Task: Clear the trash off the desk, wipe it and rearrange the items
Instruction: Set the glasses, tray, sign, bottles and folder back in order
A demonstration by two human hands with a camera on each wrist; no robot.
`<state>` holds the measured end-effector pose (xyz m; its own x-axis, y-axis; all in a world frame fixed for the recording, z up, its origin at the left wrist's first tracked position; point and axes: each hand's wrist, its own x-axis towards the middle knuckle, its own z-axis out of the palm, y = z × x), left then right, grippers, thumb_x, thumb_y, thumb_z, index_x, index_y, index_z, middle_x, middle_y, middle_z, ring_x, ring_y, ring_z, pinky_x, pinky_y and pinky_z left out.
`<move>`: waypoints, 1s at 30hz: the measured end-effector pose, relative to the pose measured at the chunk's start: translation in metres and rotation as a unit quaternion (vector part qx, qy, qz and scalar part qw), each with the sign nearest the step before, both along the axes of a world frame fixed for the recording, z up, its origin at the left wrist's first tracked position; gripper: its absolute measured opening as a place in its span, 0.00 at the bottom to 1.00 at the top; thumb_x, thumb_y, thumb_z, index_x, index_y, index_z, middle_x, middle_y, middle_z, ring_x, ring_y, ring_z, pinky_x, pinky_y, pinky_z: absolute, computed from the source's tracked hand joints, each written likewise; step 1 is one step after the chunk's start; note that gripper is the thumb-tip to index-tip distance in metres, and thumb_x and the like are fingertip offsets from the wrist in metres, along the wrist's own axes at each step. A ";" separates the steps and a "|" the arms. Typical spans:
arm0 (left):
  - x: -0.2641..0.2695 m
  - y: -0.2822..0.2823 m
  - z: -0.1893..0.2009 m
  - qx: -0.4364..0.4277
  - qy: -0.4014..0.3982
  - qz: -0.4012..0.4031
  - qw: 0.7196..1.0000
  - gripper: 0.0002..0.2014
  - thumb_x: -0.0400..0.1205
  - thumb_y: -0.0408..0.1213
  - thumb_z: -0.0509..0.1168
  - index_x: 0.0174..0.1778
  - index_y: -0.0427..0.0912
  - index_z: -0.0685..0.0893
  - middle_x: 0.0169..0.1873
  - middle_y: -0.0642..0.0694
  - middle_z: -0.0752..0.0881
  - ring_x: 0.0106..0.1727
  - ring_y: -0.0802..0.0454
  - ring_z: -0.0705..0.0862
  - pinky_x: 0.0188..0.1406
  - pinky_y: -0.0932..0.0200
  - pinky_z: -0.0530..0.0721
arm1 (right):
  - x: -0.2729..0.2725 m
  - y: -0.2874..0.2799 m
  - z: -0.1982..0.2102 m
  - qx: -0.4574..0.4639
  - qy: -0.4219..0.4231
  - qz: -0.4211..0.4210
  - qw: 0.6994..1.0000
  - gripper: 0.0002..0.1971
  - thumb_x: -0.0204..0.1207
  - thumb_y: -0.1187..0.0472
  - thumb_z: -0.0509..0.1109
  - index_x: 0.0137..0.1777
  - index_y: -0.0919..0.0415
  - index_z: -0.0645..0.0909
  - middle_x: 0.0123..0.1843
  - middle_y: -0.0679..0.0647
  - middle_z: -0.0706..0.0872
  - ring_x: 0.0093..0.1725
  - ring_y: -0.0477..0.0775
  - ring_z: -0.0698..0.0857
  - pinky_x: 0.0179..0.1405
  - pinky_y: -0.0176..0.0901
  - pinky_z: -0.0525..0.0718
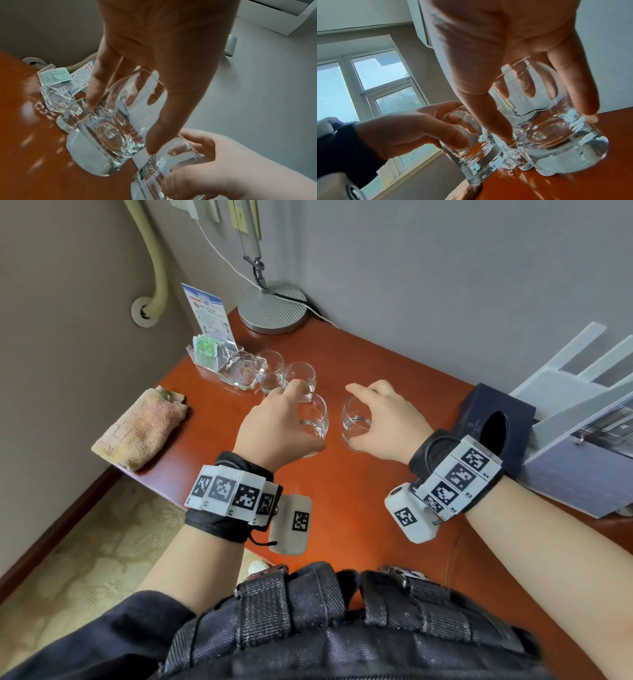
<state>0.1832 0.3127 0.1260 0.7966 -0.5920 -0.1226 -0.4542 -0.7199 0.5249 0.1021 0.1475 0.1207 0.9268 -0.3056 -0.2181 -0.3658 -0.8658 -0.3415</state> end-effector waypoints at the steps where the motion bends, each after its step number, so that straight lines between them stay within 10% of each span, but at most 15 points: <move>1: 0.000 0.000 0.000 0.000 -0.001 0.003 1.000 0.36 0.63 0.44 0.75 0.67 0.51 0.70 0.53 0.47 0.80 0.50 0.44 0.82 0.44 0.57 0.79 | 0.001 0.000 0.000 0.001 0.000 0.002 1.000 0.42 0.67 0.52 0.74 0.81 0.45 0.59 0.72 0.50 0.68 0.62 0.56 0.77 0.54 0.49 0.82; 30: 0.176 0.061 0.016 -0.046 -0.038 -0.011 0.998 0.35 0.64 0.47 0.76 0.67 0.52 0.72 0.53 0.52 0.77 0.51 0.52 0.77 0.44 0.57 0.76 | 0.164 0.067 0.018 0.033 -0.085 -0.043 0.995 0.42 0.65 0.53 0.77 0.79 0.47 0.63 0.72 0.51 0.70 0.67 0.55 0.76 0.63 0.50 0.78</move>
<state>0.3595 0.3736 0.1423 0.7886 -0.6149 -0.0067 -0.5100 -0.6600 0.5516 0.2665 0.2147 0.1391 0.9233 -0.3751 -0.0822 -0.3690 -0.8074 -0.4603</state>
